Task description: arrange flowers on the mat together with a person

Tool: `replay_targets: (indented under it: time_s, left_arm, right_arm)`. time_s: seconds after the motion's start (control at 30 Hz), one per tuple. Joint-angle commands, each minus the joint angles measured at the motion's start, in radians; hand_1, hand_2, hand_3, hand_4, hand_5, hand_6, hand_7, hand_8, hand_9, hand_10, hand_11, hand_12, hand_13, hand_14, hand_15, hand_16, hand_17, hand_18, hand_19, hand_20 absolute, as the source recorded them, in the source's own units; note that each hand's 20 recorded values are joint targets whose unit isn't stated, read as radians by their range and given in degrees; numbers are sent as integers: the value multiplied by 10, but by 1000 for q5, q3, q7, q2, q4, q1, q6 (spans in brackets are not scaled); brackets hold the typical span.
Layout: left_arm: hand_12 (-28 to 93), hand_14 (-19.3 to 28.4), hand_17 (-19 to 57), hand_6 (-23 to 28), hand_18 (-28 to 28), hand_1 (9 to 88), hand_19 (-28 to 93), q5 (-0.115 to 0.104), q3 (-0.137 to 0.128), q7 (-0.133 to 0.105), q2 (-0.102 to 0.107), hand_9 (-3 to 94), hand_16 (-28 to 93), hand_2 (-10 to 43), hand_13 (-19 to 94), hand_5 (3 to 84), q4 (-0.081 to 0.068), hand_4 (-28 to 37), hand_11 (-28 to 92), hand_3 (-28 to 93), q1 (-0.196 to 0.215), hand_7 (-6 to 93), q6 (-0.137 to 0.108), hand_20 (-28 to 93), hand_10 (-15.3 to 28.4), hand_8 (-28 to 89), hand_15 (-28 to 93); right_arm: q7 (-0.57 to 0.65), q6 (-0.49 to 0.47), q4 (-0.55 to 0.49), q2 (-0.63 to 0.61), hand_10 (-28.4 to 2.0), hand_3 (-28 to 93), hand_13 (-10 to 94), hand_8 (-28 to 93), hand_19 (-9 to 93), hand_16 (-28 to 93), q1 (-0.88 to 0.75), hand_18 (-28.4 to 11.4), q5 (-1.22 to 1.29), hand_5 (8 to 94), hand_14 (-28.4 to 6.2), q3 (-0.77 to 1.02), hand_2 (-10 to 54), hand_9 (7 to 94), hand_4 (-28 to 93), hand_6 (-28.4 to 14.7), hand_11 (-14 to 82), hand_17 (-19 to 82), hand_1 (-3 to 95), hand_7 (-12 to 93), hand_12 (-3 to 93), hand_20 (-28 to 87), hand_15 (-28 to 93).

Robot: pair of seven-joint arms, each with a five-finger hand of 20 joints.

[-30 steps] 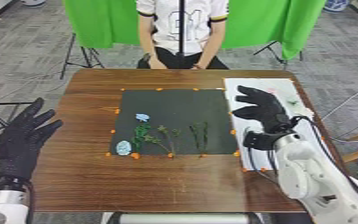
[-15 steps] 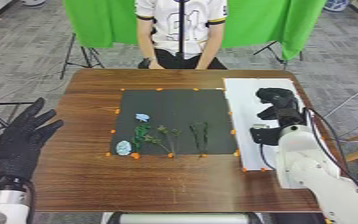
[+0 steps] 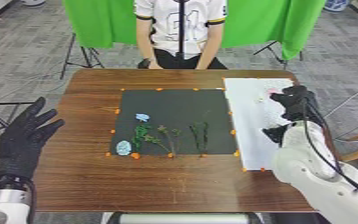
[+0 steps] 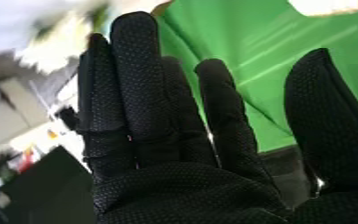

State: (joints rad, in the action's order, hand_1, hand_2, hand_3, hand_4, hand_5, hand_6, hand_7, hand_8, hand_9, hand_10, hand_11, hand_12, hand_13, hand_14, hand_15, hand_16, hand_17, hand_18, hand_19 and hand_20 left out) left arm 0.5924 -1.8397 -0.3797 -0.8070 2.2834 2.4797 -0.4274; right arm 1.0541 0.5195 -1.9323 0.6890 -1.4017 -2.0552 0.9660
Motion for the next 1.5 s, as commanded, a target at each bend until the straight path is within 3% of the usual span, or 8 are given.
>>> replay_targets:
  time_s: [0.03,0.33,0.83,0.9,0.97,1.0,1.3,1.5]
  left_arm:
    - [109,211,-84,42,167,207,361,10,7,17,-8,303,-55,72,209,308,-2,-245,189,760,2,106,2,149,146,-89,435]
    - [109,211,-84,43,167,207,361,21,9,30,-14,303,-55,72,209,309,0,-245,190,761,-3,106,9,149,145,-89,434]
    - [109,212,-84,43,168,207,362,9,13,10,-1,304,-55,71,209,308,2,-244,190,762,0,107,5,149,144,-89,434]
    - [109,212,-84,43,168,208,362,-15,18,-7,4,304,-55,70,209,308,-1,-244,190,762,-6,107,15,149,144,-89,435]
    - [109,212,-84,43,168,208,362,-64,19,-38,6,304,-55,70,209,308,0,-244,190,762,-1,107,24,148,145,-89,435]
    - [109,211,-84,43,168,208,362,-67,20,-39,5,303,-55,70,209,308,-2,-243,190,763,-5,107,27,148,145,-89,435]
    - [108,212,-84,43,168,208,362,-53,17,-34,5,304,-55,70,210,308,-1,-243,189,762,-3,107,29,148,145,-89,437]
    - [109,212,-84,43,168,208,362,-53,17,-37,8,305,-55,70,210,309,-1,-244,190,763,0,106,28,148,146,-89,437]
  right_arm:
    - [86,-148,60,-8,-218,735,609,-106,925,77,70,-201,-35,456,-173,-23,-7,456,-197,-30,81,427,291,113,138,-193,568]
    - [157,-287,175,-3,-244,724,632,-93,932,68,169,-193,-18,419,-173,-82,-42,435,-195,-45,80,456,329,89,136,-206,590]
    - [158,-432,351,-11,-240,726,661,-94,932,62,355,-193,72,436,-164,-255,-76,472,-197,-42,92,467,381,95,132,-187,582]
    - [150,-447,370,-15,-237,726,663,-95,932,62,379,-192,70,439,-161,-282,-77,478,-198,-41,95,467,386,96,133,-188,581]
    - [141,-453,390,-13,-230,726,663,-97,932,64,406,-193,78,453,-158,-309,-79,488,-200,-35,100,464,397,102,134,-181,584]
    - [139,-455,396,-16,-222,727,663,-99,932,65,414,-193,78,467,-153,-322,-82,497,-202,-30,105,461,405,109,135,-175,586]
    - [123,-439,464,-13,-151,691,719,-81,932,158,458,-165,36,648,-84,-400,-95,689,-264,-6,146,452,552,156,143,-36,531]
    - [114,-369,487,-18,-95,628,789,0,932,214,466,-145,-3,788,-39,-440,-95,877,-278,7,66,483,639,194,288,32,485]
